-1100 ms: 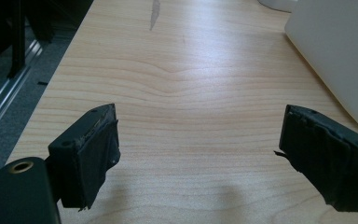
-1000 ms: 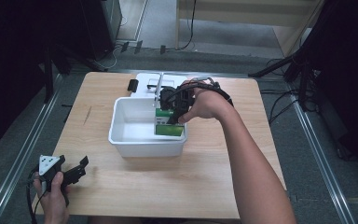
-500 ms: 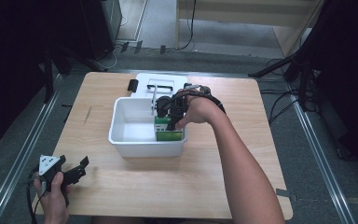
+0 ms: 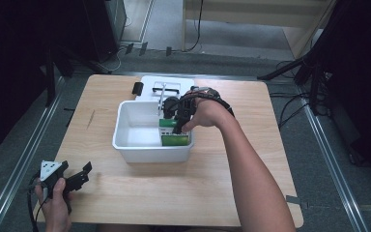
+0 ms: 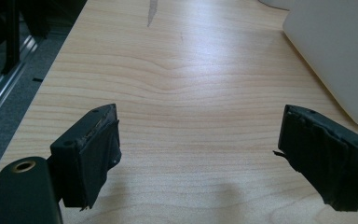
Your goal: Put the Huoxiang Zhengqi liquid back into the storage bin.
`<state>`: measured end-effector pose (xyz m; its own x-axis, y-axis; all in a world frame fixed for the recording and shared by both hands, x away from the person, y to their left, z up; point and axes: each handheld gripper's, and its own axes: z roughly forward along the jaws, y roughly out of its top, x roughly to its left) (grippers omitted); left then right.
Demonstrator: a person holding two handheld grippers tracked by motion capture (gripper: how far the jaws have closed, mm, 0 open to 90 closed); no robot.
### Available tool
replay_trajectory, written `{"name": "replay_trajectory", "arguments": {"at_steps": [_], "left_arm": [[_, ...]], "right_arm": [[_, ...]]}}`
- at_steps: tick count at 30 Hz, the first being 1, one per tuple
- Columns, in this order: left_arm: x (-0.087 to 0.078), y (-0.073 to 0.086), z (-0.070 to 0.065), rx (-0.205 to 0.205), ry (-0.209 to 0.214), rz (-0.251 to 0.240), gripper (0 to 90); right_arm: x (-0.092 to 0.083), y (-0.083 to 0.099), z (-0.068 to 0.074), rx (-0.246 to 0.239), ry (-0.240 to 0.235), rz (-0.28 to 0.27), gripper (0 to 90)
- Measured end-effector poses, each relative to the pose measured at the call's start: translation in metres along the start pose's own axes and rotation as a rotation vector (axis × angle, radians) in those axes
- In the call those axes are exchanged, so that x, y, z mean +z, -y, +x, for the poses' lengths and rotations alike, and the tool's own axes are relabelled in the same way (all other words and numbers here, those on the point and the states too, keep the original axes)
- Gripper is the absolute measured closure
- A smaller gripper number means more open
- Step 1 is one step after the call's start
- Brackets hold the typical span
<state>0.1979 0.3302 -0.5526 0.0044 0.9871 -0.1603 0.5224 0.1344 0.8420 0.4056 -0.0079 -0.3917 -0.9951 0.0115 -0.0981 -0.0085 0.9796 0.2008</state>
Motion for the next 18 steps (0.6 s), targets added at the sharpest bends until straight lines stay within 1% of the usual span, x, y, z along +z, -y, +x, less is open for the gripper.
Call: {"name": "replay_trajectory", "arguments": {"at_steps": [1, 3, 4, 6, 8, 9, 10, 11, 12, 14, 15, 16, 17, 18], "left_arm": [[0.000, 0.000, 0.000, 0.000, -0.001, 0.002, 13.7], [0.000, 0.000, 0.000, 0.000, -0.002, 0.002, 13.8], [0.000, 0.000, 0.000, 0.000, -0.002, 0.003, 13.8], [0.000, 0.000, 0.000, 0.000, -0.003, 0.004, 13.8], [0.000, 0.000, 0.000, -0.001, -0.004, 0.004, 13.9], [0.000, 0.000, 0.000, -0.001, -0.004, 0.003, 13.8], [0.000, 0.000, 0.000, -0.001, -0.004, 0.003, 13.9], [0.000, 0.000, 0.000, -0.003, -0.001, 0.003, 13.8], [0.000, 0.000, 0.000, -0.003, -0.001, 0.002, 13.8], [0.000, 0.000, 0.000, -0.002, -0.001, 0.002, 13.8], [0.000, 0.000, 0.000, -0.002, -0.001, 0.002, 13.9], [0.000, 0.000, 0.000, -0.003, -0.002, 0.004, 13.9], [0.000, 0.000, 0.000, -0.003, -0.002, 0.004, 13.9], [0.000, 0.000, 0.000, -0.003, -0.002, 0.004, 13.9]], "right_arm": [[-0.003, 0.001, 0.000, 0.013, -0.010, -0.019, 55.5], [-0.005, 0.002, -0.001, 0.011, -0.010, -0.028, 54.6], [-0.009, 0.004, 0.000, 0.030, -0.004, -0.030, 52.8], [-0.013, 0.006, -0.001, 0.035, 0.008, -0.049, 49.2], [-0.018, 0.008, -0.001, 0.069, 0.013, -0.059, 46.2], [-0.020, 0.009, -0.002, 0.067, 0.016, -0.070, 44.1], [-0.020, 0.009, -0.002, 0.067, 0.016, -0.070, 44.1], [-0.026, 0.012, -0.001, 0.092, 0.026, -0.082, 44.1], [-0.028, 0.012, 0.000, 0.098, 0.024, -0.087, 44.0], [-0.035, 0.015, -0.001, 0.128, 0.028, -0.123, 43.3], [-0.037, 0.016, -0.001, 0.134, 0.028, -0.142, 43.2], [-0.041, 0.018, -0.002, 0.157, 0.028, -0.164, 43.1], [-0.043, 0.019, -0.002, 0.169, 0.029, -0.179, 42.7], [-0.043, 0.019, -0.002, 0.169, 0.029, -0.179, 42.7]]}}
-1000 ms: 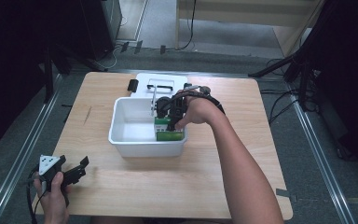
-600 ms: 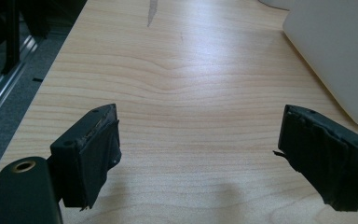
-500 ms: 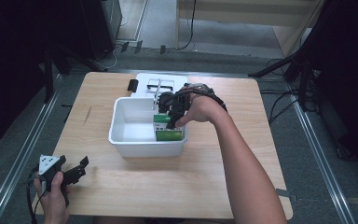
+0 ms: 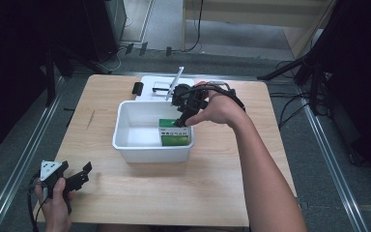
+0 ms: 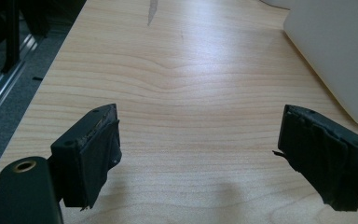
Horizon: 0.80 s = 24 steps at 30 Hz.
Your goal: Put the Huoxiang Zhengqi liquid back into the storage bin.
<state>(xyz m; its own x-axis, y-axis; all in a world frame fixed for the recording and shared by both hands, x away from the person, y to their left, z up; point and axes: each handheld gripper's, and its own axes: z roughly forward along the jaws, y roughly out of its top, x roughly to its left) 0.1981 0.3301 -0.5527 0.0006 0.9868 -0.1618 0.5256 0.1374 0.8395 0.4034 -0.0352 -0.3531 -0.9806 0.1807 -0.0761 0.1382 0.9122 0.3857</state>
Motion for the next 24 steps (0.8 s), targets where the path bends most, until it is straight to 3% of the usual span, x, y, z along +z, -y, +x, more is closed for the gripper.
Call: {"name": "replay_trajectory", "arguments": {"at_steps": [6, 13, 14, 16, 17, 19, 20, 21, 22, 24], "left_arm": [[0.000, 0.000, 0.000, -0.003, -0.003, 0.004, 13.9], [0.000, 0.000, 0.000, -0.003, -0.001, 0.000, 13.9], [0.000, 0.000, 0.000, -0.003, -0.002, 0.000, 13.9], [0.000, 0.000, 0.000, -0.002, -0.003, 0.002, 13.9], [0.000, 0.000, 0.000, -0.002, -0.004, 0.002, 13.9], [0.000, 0.000, 0.000, -0.002, -0.004, 0.003, 13.9], [0.001, 0.000, 0.000, -0.002, -0.005, 0.004, 13.9], [0.001, 0.000, 0.000, -0.002, -0.005, 0.004, 13.9], [0.000, 0.000, 0.000, 0.000, -0.005, 0.005, 13.9], [0.000, 0.000, 0.000, 0.000, -0.005, 0.005, 13.9]], "right_arm": [[-0.014, 0.009, -0.005, 0.143, 0.005, -0.069, 40.6], [-0.020, 0.026, -0.007, 0.204, 0.042, -0.113, 34.1], [-0.022, 0.034, -0.007, 0.240, 0.049, -0.150, 32.9], [-0.023, 0.037, -0.007, 0.256, 0.053, -0.159, 31.6], [-0.026, 0.046, -0.009, 0.333, 0.086, -0.173, 28.2], [-0.027, 0.049, -0.009, 0.357, 0.104, -0.178, 27.5], [-0.032, 0.059, -0.011, 0.418, 0.140, -0.218, 25.4], [-0.032, 0.059, -0.011, 0.418, 0.140, -0.218, 25.4], [-0.036, 0.068, -0.011, 0.470, 0.159, -0.270, 20.5], [-0.038, 0.076, -0.011, 0.499, 0.181, -0.301, 14.7]]}}
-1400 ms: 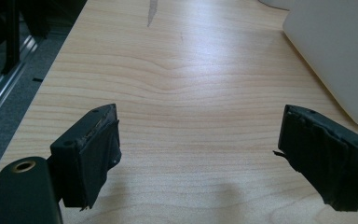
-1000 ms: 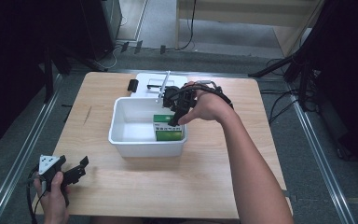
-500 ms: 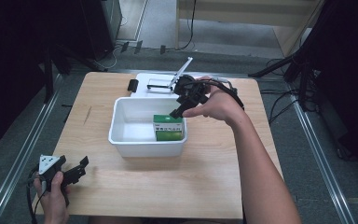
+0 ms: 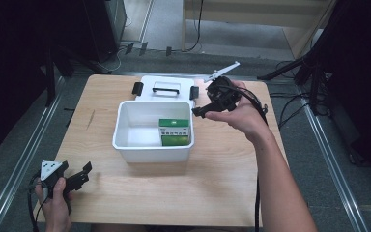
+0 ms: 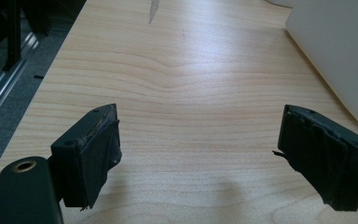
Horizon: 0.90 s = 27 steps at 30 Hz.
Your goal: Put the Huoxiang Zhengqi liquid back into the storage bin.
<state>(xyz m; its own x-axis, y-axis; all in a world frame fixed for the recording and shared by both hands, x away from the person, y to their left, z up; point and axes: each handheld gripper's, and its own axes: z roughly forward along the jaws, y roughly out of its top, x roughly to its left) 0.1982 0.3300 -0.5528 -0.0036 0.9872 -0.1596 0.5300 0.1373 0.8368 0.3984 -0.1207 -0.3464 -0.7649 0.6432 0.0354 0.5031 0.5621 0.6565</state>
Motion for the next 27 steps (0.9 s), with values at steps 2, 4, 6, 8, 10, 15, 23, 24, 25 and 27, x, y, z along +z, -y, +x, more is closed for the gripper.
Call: {"name": "replay_trajectory", "arguments": {"at_steps": [2, 4, 6, 8, 10, 15, 23, 24, 25, 27], "left_arm": [[0.000, 0.000, 0.000, 0.000, 0.000, -0.001, 13.9], [0.000, 0.000, 0.000, 0.003, 0.002, 0.000, 14.0], [0.000, 0.000, 0.000, 0.005, 0.002, 0.000, 14.0], [0.000, 0.000, 0.000, -0.001, 0.001, 0.000, 14.0], [0.000, 0.000, 0.000, -0.002, 0.001, 0.003, 14.0], [0.000, 0.000, 0.000, 0.001, 0.001, 0.005, 14.0], [0.000, 0.000, -0.001, 0.007, 0.002, 0.006, 14.0], [0.000, 0.000, -0.001, 0.007, 0.000, 0.007, 14.0], [0.000, 0.000, -0.001, 0.007, -0.001, 0.008, 14.0], [0.000, 0.000, -0.001, 0.007, -0.002, 0.008, 14.0]], "right_arm": [[-0.002, 0.004, -0.003, 0.006, 0.011, -0.017, 11.2], [-0.004, 0.018, -0.009, 0.039, 0.048, -0.052, 0.0], [-0.005, 0.030, -0.013, 0.080, 0.059, -0.087, 0.0], [-0.005, 0.039, -0.016, 0.105, 0.083, -0.107, 0.0], [-0.006, 0.049, -0.018, 0.116, 0.116, -0.127, 0.0], [-0.010, 0.068, -0.019, 0.158, 0.162, -0.192, 0.0], [-0.012, 0.115, -0.026, 0.225, 0.219, -0.281, 0.0], [-0.013, 0.129, -0.029, 0.243, 0.231, -0.295, 0.0], [-0.014, 0.133, -0.029, 0.249, 0.234, -0.301, 0.0], [-0.015, 0.139, -0.030, 0.258, 0.237, -0.307, 0.0]]}}
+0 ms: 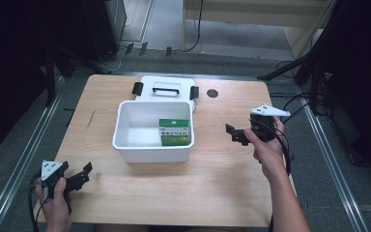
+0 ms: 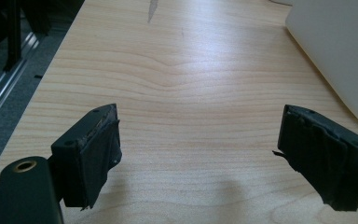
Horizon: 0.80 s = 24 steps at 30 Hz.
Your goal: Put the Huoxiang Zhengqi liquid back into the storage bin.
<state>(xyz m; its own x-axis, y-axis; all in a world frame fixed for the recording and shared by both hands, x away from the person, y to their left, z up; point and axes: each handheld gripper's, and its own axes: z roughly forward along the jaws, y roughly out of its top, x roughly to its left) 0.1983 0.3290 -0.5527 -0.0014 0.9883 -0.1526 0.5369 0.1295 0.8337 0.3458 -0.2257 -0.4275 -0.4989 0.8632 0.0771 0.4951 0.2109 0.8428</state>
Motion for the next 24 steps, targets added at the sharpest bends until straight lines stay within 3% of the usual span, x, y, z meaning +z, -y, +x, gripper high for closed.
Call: {"name": "replay_trajectory", "arguments": {"at_steps": [7, 8, 9, 10, 15, 24], "left_arm": [[0.000, 0.000, -0.001, 0.007, -0.003, 0.000, 14.0], [0.000, 0.000, -0.001, 0.007, -0.003, 0.000, 14.0], [0.000, 0.000, -0.001, 0.008, -0.003, 0.000, 14.0], [0.000, 0.000, -0.001, 0.008, -0.003, 0.000, 14.1], [0.000, 0.000, -0.001, 0.013, -0.008, 0.003, 14.0], [0.000, 0.000, -0.001, 0.016, -0.011, 0.002, 14.1]], "right_arm": [[-0.016, 0.046, -0.016, 0.034, 0.060, -0.037, 0.0], [-0.016, 0.046, -0.016, 0.034, 0.060, -0.037, 0.0], [-0.020, 0.058, -0.021, 0.061, 0.072, -0.042, 0.0], [-0.020, 0.058, -0.021, 0.061, 0.072, -0.042, 0.0], [-0.031, 0.091, -0.036, 0.121, 0.094, -0.040, 0.0], [-0.056, 0.135, -0.051, 0.169, 0.115, -0.059, 0.0]]}}
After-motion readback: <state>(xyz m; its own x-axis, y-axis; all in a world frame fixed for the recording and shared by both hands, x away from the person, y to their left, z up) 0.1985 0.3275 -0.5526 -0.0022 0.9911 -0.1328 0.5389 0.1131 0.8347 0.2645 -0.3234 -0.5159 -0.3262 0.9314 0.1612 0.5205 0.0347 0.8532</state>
